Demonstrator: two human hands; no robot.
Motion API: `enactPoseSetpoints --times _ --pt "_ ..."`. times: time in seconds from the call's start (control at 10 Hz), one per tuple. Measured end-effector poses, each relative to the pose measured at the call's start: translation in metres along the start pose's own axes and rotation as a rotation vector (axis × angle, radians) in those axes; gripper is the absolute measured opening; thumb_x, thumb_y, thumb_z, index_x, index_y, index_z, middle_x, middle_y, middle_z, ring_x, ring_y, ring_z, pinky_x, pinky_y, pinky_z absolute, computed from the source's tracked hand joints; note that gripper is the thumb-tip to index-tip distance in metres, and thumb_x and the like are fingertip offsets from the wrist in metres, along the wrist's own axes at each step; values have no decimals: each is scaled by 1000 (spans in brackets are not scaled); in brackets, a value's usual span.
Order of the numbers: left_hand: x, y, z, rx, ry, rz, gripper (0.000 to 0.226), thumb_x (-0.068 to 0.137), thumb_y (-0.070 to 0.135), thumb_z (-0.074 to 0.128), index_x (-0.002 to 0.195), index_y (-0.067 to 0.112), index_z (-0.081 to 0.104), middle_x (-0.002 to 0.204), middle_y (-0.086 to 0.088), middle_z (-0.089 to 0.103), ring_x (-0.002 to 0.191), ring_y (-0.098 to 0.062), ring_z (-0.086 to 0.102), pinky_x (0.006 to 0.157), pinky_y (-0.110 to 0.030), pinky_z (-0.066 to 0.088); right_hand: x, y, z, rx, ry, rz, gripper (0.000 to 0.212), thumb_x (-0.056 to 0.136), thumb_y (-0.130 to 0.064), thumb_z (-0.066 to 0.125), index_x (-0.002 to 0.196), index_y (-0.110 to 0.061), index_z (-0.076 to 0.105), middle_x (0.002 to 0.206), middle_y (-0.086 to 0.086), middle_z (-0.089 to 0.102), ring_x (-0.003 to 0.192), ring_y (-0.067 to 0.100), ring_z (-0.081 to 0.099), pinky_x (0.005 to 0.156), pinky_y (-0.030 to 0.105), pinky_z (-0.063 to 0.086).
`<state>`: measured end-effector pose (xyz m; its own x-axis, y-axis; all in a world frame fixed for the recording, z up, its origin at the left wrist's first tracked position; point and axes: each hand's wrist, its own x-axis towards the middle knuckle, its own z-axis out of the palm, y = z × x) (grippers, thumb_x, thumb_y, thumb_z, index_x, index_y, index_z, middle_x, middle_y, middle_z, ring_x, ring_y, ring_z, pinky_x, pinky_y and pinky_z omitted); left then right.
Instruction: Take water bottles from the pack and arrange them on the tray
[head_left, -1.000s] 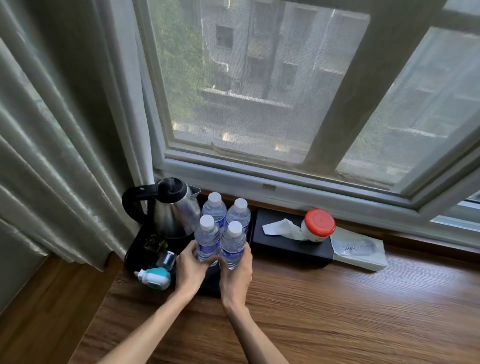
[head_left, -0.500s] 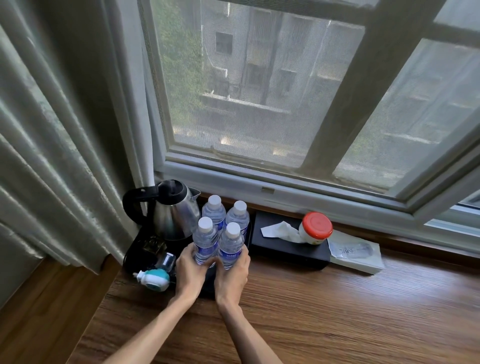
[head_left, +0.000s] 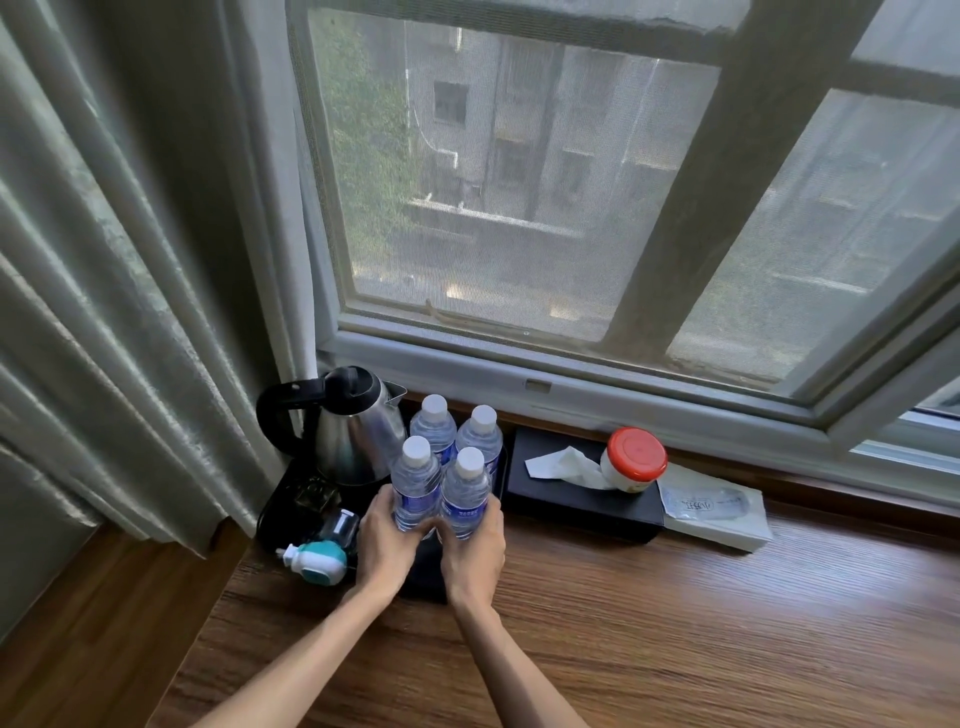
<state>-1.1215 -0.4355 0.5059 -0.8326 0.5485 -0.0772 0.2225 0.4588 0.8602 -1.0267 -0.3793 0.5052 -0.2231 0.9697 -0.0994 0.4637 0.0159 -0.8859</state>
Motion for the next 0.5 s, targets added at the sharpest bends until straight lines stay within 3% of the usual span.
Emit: enactPoseSetpoints --times 0.2,0.3,0.4,0.5 --pt "3 7 -6 50 -77 -27 67 57 28 90 116 18 59 112 -7 70 104 -25 68 84 -39 55 7 -1 -14 -7 -135 10 57 68 -32 83 116 -24 53 113 -7 62 108 16 62 92 35 52" --pt "-5 20 -9 55 -70 18 77 59 21 91 126 11 54 123 -10 64 114 -27 62 87 -31 47 8 -4 -27 15 -184 -4 70 65 -37 84 125 -25 50 121 -10 62 114 6 60 99 30 50" --pt "-18 37 -19 -14 -15 118 94 59 14 93 139 10 44 135 -8 54 126 -21 53 98 -27 41 5 -17 -56 106 -199 -36 79 68 -28 88 135 -22 46 125 -18 54 107 -26 49 95 1 39" --pt "-29 60 -28 -36 107 253 101 66 9 89 149 10 32 150 -6 41 138 -12 38 111 -21 29 2 -32 -88 190 -174 -129 84 71 -29 88 141 -19 43 134 -17 50 115 -30 40 102 1 33"
